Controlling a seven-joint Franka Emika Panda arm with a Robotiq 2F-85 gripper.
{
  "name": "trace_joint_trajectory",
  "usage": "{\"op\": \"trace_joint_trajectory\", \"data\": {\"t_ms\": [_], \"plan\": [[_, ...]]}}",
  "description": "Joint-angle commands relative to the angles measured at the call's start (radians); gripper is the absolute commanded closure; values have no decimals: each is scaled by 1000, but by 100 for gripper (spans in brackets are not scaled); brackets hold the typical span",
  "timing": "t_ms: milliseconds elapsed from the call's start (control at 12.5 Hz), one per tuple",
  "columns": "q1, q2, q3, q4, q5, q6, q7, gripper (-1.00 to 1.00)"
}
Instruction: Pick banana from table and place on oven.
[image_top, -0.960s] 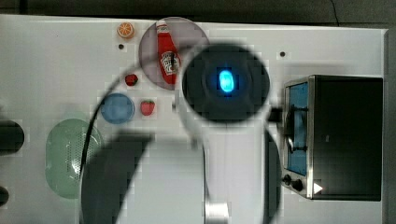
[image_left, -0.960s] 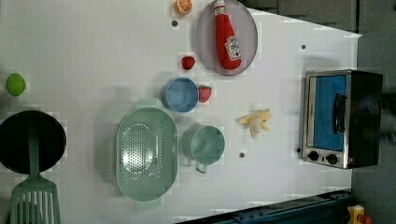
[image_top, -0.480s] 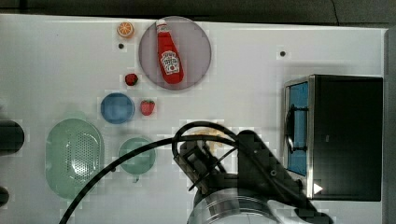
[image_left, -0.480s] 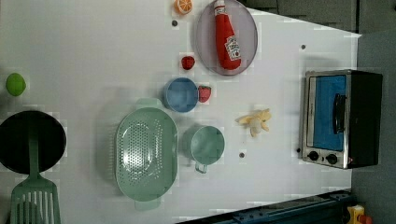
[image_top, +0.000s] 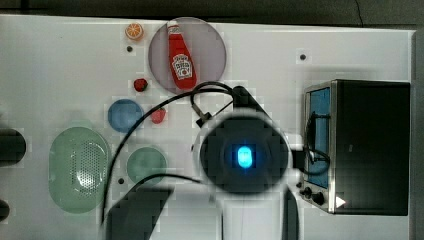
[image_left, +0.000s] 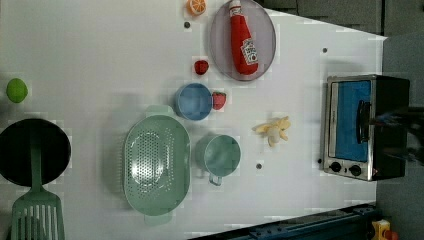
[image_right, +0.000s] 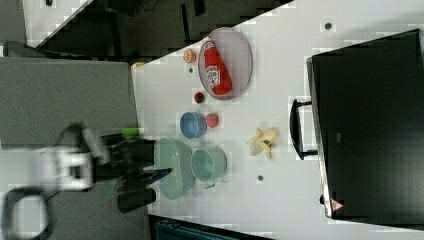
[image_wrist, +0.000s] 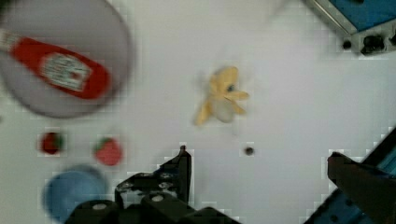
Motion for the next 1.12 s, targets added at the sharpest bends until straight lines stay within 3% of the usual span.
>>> {"op": "trace_joint_trajectory", "data": {"t_ms": [80,640,1120], "plan": [[-9,77,-11,-78,17,110,23,-100],[-9,274,-12,-276,17,531,23,-100],[-5,474,15,-303,28,748,29,-100]]}}
